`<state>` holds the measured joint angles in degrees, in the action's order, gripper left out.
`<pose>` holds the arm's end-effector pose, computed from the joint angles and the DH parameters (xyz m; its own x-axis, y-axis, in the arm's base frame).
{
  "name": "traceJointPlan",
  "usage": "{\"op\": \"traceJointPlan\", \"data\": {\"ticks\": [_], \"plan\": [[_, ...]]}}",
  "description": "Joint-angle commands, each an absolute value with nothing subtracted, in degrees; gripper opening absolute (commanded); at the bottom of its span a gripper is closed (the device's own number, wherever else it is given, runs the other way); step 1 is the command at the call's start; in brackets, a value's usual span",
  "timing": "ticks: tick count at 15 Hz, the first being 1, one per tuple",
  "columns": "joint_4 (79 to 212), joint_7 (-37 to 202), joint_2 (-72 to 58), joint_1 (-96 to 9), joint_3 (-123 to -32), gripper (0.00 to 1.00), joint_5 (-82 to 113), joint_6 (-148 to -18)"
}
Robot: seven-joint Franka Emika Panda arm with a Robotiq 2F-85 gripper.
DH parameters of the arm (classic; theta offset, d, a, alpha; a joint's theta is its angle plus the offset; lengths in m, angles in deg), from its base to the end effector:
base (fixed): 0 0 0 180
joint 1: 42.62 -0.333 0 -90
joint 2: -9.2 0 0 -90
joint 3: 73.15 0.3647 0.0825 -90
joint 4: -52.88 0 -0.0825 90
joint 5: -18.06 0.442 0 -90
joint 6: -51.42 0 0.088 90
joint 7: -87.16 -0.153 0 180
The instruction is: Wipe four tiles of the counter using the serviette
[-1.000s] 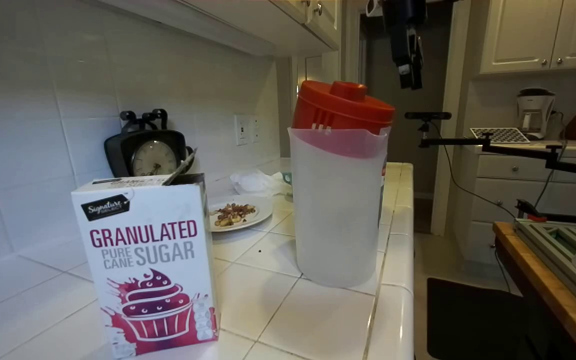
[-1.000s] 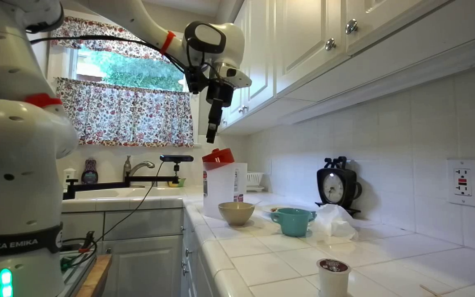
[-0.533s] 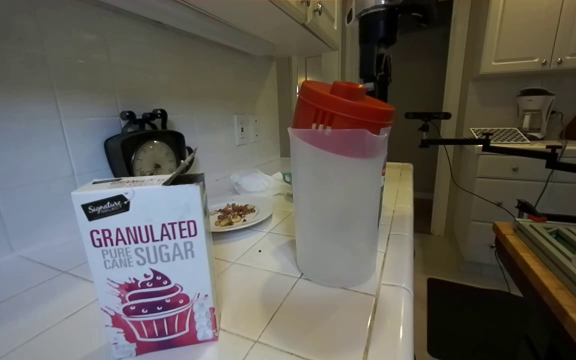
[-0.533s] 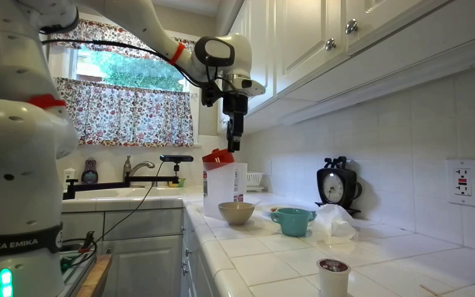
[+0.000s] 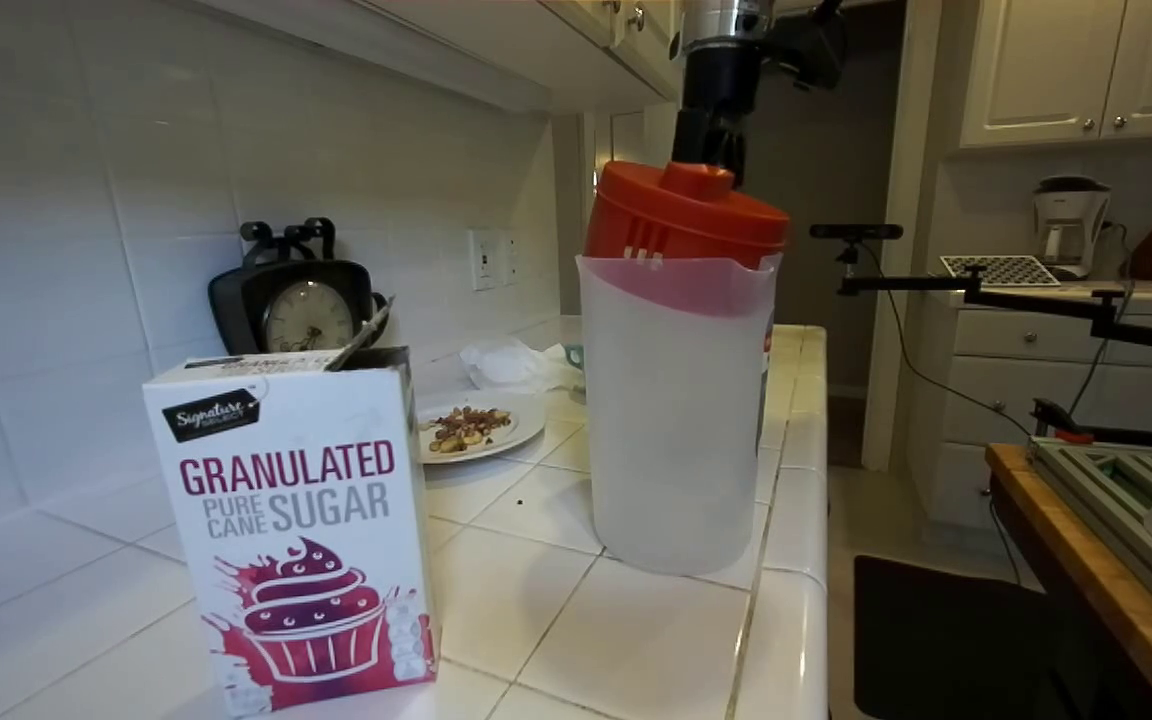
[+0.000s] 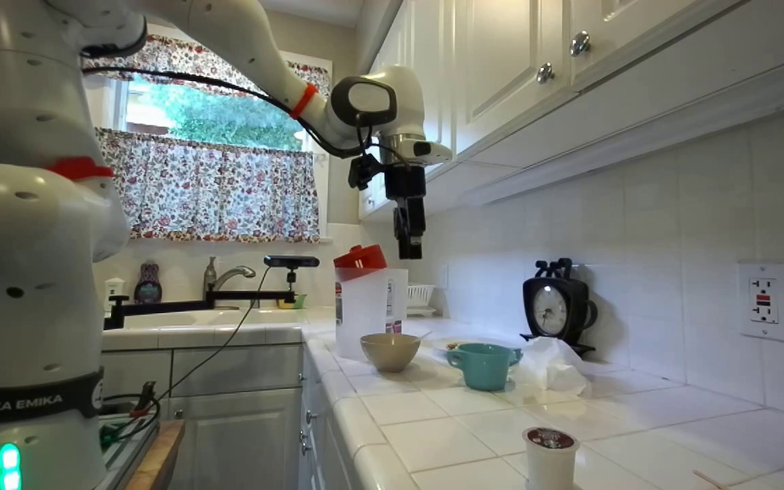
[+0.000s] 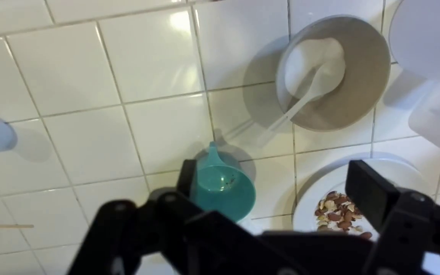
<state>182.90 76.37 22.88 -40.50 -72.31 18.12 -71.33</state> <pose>0.5310 -0.0116 0.4425 0.9716 -0.2095 0.1101 -0.2088 -0.9778 -0.0184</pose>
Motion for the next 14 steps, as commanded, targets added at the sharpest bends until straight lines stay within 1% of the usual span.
{"op": "traceJointPlan", "data": {"ticks": [1, 3, 5, 7, 10, 14], "plan": [[182.51, 77.40, 22.35, -41.01, -72.86, 1.00, 20.07, -72.90], [182.03, 78.90, 20.60, -41.71, -73.53, 1.00, 24.69, -79.21], [182.30, 80.42, 18.12, -42.22, -73.50, 1.00, 27.34, -89.50], [181.46, 80.68, 14.76, -42.24, -73.15, 1.00, 27.70, -95.32], [179.07, 78.29, 8.42, -41.35, -73.21, 1.00, 25.13, -101.04], [171.58, 77.40, -0.31, -40.42, -75.00, 1.00, 24.13, -102.46]]}}
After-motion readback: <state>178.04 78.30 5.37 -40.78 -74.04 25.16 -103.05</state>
